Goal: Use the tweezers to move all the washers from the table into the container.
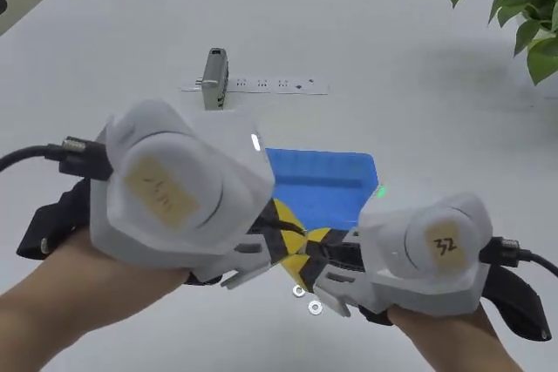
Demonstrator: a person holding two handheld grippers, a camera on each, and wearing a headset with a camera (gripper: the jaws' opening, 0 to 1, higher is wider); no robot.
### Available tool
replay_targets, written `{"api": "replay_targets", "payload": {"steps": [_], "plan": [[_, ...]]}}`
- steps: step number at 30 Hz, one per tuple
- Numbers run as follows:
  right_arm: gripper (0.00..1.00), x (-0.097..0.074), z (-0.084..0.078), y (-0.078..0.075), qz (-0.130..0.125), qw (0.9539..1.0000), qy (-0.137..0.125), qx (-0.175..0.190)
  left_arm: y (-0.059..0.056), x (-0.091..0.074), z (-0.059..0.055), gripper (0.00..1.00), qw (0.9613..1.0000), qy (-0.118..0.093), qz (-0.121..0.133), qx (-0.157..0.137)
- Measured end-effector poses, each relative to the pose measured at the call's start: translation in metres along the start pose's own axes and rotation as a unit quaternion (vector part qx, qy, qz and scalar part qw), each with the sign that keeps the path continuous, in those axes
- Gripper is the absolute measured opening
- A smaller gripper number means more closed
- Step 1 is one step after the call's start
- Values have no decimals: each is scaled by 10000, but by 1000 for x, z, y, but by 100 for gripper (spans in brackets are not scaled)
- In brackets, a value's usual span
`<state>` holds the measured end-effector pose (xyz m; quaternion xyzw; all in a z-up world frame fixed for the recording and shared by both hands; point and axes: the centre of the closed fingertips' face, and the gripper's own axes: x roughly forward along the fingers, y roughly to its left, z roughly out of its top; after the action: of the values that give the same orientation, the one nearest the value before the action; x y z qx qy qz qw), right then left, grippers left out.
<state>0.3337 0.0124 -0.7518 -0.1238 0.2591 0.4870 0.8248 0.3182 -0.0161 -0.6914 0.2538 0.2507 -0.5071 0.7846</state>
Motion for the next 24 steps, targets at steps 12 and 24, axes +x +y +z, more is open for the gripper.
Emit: {"api": "replay_targets", "payload": {"steps": [12,24], "plan": [[8,9,-16,-2,99,9997,163,127,-2,15,-14,0,9997,126,-134,-169],[8,13,-26,-3,113,9994,270,205,-3,22,-21,0,9993,252,-220,-189]]}}
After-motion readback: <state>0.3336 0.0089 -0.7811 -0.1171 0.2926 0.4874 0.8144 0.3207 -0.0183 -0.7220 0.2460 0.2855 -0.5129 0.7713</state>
